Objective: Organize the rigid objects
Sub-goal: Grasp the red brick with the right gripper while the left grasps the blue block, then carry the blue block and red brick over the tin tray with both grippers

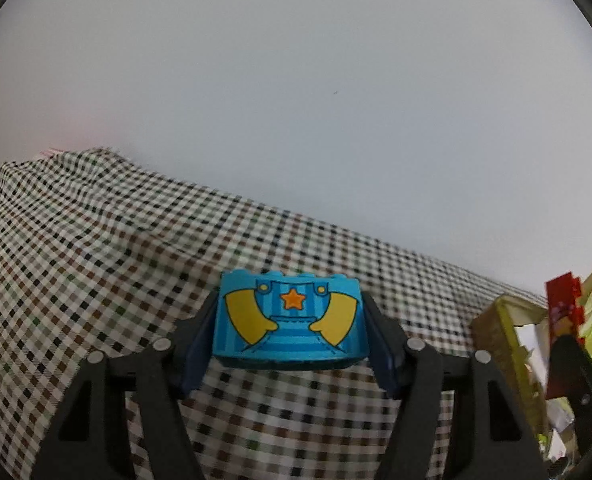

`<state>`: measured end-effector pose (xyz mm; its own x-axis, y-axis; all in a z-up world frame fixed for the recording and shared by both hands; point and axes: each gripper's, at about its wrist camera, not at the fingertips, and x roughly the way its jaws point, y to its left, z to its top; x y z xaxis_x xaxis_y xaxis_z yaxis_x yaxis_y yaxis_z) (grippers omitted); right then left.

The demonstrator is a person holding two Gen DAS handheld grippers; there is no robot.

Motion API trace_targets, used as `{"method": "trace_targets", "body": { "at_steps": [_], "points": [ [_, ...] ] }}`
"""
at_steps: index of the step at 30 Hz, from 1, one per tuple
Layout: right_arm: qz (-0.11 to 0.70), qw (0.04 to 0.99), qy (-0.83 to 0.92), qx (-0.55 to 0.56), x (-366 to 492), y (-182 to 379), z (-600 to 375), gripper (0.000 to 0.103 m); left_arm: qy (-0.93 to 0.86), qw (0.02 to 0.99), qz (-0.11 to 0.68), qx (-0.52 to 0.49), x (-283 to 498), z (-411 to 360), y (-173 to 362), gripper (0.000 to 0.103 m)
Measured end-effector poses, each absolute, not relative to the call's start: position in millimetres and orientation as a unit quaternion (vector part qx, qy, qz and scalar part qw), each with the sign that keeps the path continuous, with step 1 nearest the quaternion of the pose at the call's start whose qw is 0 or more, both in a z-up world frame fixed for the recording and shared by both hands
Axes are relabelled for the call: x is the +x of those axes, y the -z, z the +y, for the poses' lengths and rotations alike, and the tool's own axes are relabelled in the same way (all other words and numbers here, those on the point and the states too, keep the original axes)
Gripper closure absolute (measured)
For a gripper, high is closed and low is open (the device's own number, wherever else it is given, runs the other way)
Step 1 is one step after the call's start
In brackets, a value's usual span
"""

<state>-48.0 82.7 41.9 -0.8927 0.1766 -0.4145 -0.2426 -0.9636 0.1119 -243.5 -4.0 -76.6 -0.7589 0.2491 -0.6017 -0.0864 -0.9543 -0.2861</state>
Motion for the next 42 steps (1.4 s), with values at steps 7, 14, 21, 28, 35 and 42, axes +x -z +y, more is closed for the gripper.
{"method": "trace_targets", "body": {
  "at_steps": [7,14,21,28,35,42],
  "points": [
    [0.082,0.120,-0.971,-0.189,-42,-50,88,0.069,-0.938,0.104,-0.104,-0.315,-222,19,63,0.037],
    [0.097,0.118,-0.973,-0.173,-33,-62,95,0.068,-0.941,0.121,-0.091,-0.302,-209,43,55,0.037],
    [0.087,0.129,-0.974,-0.164,-22,-69,105,0.068,-0.946,0.132,-0.083,-0.284,-200,62,44,0.037],
    [0.094,0.146,-0.972,-0.159,-4,-73,143,0.068,-0.946,0.159,-0.074,-0.271,-184,91,35,0.037],
    [0.101,0.174,-0.966,-0.160,13,-76,193,0.068,-0.945,0.190,-0.039,-0.262,-166,130,25,0.037],
    [0.127,0.192,-0.957,-0.176,21,-72,244,0.069,-0.945,0.209,-0.015,-0.251,-153,165,15,0.037]
  ]
}}
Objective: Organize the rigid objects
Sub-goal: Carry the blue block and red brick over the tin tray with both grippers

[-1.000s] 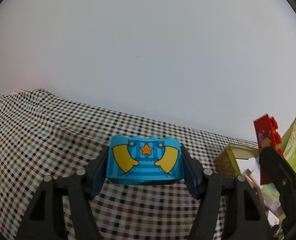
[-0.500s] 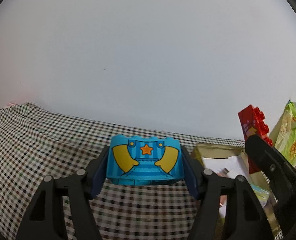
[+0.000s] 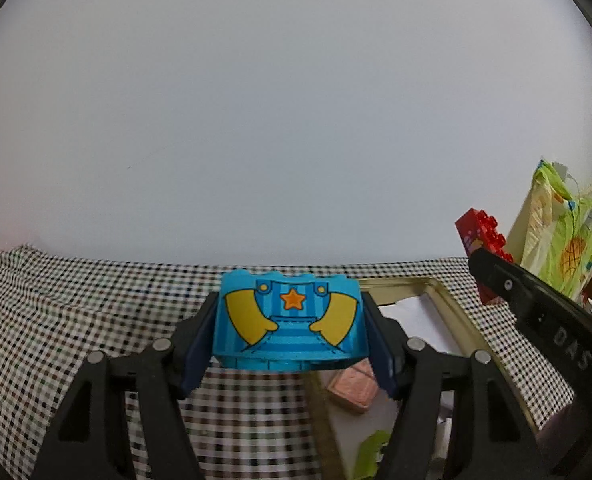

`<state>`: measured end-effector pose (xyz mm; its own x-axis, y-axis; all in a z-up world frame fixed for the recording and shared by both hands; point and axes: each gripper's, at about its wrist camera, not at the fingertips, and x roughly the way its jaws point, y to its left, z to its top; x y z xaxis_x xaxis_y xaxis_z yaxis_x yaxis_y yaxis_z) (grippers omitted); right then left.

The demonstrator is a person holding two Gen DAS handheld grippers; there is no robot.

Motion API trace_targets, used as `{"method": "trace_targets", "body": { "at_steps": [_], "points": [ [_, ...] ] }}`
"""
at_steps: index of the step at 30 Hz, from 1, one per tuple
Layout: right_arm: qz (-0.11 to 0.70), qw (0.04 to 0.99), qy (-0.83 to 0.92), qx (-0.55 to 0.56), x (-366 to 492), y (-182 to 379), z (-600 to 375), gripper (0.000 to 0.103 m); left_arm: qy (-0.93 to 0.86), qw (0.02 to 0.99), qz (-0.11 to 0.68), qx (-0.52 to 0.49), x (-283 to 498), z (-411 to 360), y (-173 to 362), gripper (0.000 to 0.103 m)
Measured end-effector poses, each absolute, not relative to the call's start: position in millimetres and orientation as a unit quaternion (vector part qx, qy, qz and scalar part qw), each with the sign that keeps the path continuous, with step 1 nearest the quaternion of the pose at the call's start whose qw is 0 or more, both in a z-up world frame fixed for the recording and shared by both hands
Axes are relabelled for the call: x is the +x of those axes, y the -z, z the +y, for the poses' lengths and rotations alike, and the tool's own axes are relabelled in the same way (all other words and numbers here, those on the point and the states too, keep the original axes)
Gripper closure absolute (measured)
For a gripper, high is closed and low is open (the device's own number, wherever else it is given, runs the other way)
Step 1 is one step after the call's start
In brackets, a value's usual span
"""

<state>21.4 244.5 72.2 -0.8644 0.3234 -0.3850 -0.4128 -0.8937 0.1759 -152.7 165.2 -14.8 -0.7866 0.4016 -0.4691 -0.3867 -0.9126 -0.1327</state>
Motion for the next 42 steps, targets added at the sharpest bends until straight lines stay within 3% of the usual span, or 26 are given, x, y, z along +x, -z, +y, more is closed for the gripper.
{"method": "trace_targets", "body": {
  "at_steps": [27,42],
  "points": [
    [0.141,0.215,-0.946,-0.197,37,-79,281,0.069,-0.932,0.214,0.012,-0.291,-146,276,39,0.037],
    [0.125,0.233,-0.942,-0.206,36,-68,294,0.069,-0.926,0.210,0.010,-0.315,-158,288,53,0.037]
  ]
}}
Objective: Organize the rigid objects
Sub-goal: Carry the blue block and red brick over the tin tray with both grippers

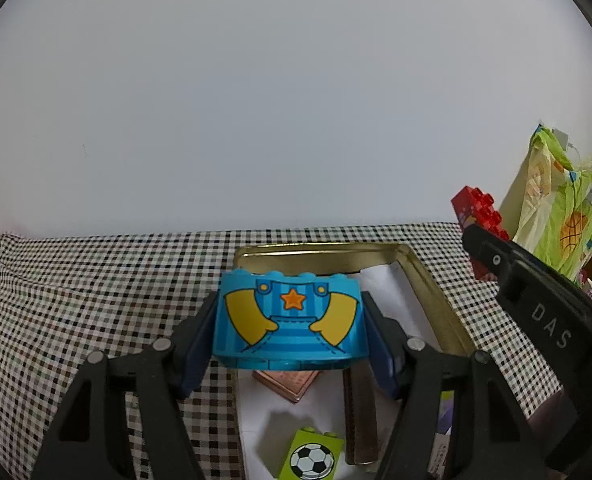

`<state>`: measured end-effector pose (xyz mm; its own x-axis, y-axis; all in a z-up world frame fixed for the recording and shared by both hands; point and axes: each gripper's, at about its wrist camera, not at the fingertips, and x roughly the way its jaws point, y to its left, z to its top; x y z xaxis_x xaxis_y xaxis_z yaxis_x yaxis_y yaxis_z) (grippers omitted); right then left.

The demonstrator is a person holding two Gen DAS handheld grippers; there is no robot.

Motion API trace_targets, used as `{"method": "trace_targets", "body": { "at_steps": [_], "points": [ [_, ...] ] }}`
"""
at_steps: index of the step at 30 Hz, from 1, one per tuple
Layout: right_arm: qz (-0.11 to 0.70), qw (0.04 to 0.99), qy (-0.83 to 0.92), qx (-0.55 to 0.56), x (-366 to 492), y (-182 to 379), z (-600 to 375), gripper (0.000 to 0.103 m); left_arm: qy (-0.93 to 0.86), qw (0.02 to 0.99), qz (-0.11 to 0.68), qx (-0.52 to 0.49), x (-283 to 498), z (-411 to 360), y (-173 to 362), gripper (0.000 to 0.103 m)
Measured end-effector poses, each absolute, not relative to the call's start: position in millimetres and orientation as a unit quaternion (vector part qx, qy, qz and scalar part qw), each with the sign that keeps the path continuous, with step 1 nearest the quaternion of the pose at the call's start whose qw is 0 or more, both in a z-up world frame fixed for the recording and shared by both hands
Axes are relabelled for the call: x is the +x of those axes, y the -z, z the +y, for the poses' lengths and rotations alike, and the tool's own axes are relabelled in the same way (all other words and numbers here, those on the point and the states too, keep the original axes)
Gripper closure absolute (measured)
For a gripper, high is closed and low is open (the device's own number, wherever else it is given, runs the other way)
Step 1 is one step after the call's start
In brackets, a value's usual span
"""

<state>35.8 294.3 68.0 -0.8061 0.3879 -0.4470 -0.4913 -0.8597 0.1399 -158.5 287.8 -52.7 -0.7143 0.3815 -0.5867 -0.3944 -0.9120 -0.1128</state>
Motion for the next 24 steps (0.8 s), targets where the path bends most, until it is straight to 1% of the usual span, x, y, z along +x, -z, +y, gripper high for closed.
{"method": "trace_targets", "body": {
  "at_steps": [8,19,24],
  "points": [
    [0.129,0.239,-0.939,-0.210,40,-59,321,0.069,-0.924,0.208,0.023,-0.321,-160,312,56,0.037],
    [0.131,0.230,-0.935,-0.235,33,-55,339,0.069,-0.912,0.199,0.051,-0.355,-191,326,95,0.037],
    [0.136,0.212,-0.934,-0.252,27,-53,337,0.069,-0.896,0.210,0.054,-0.387,-206,328,106,0.037]
  ]
}}
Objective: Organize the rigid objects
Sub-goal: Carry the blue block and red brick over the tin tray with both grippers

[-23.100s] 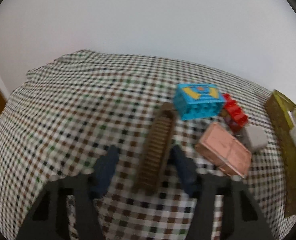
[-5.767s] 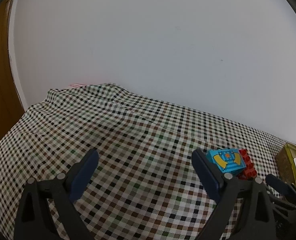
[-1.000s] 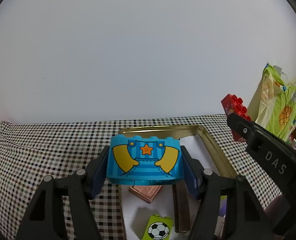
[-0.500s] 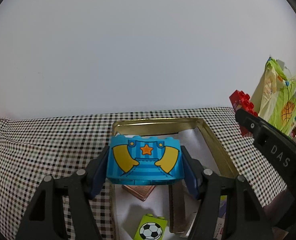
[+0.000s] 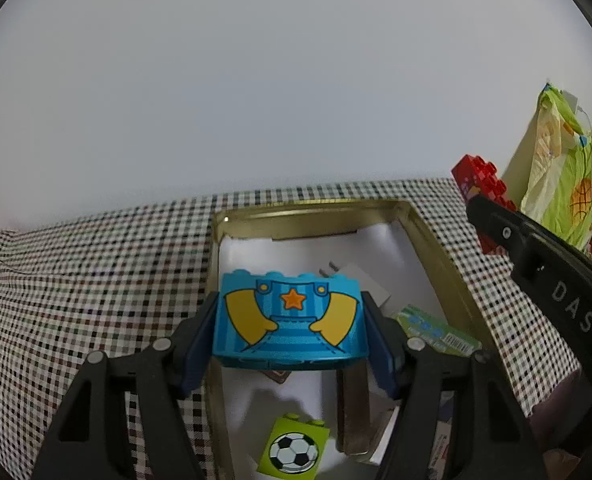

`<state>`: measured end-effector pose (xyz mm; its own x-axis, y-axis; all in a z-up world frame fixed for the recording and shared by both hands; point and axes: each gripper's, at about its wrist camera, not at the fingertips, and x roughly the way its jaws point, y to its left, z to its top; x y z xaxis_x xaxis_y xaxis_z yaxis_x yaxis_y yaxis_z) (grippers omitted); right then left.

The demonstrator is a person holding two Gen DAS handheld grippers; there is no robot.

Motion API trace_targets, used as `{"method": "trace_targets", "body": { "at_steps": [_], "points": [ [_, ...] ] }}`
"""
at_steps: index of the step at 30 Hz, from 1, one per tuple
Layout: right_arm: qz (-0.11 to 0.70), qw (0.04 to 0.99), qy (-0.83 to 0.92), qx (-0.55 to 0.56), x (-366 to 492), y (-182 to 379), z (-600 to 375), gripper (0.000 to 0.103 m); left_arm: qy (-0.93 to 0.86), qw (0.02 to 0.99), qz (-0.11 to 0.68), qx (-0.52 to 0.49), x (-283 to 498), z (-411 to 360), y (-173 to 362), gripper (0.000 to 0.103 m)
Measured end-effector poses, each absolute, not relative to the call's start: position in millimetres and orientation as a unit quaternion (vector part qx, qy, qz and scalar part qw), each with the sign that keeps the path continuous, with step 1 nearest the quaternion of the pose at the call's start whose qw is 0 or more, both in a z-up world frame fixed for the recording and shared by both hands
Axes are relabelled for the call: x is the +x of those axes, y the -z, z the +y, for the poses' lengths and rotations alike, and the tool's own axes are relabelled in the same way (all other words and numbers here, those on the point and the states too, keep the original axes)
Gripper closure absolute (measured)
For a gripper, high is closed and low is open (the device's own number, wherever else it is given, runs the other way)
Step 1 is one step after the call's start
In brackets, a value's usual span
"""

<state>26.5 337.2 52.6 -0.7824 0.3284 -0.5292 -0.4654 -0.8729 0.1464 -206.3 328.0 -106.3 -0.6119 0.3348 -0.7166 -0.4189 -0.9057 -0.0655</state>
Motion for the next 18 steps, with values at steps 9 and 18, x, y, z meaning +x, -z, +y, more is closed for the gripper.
{"method": "trace_targets", "body": {
  "at_steps": [9,18],
  "points": [
    [0.184,0.159,-0.912,-0.330,6,-25,339,0.069,-0.869,0.232,0.046,-0.435,-219,336,131,0.037],
    [0.186,0.169,-0.902,-0.352,4,-19,345,0.068,-0.866,0.226,0.082,-0.438,-218,347,140,0.037]
  ]
}}
